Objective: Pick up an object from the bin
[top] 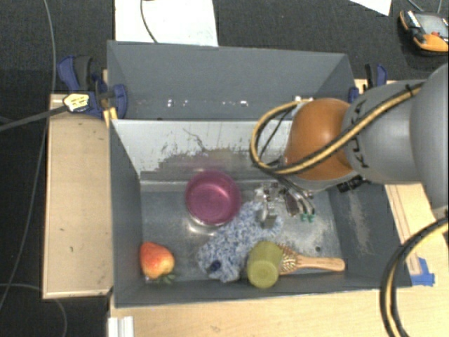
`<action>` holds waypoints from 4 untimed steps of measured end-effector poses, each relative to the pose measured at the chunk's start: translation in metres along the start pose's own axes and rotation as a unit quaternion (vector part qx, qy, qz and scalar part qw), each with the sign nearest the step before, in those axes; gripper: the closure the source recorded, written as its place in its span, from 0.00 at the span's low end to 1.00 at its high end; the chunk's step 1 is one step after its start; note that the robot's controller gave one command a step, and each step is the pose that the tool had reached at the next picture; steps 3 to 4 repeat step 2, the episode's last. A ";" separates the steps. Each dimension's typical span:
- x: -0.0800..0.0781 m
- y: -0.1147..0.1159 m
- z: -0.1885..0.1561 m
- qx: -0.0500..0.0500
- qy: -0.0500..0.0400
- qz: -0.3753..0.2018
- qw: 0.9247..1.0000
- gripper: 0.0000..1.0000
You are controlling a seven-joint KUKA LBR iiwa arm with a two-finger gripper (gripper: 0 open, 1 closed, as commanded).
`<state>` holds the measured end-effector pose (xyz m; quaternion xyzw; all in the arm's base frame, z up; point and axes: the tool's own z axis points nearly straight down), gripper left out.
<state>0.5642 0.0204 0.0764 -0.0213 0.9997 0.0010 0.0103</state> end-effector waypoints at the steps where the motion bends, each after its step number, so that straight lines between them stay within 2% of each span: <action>1: 0.003 0.009 -0.011 0.000 -0.001 -0.036 0.999 1.00; 2: 0.000 -0.003 -0.129 -0.001 -0.002 -0.008 1.000 1.00; 4: 0.000 -0.003 -0.129 -0.001 -0.002 -0.008 1.000 1.00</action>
Offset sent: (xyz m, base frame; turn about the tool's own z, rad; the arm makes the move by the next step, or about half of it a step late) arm -0.0017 -0.0068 0.1487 -0.0014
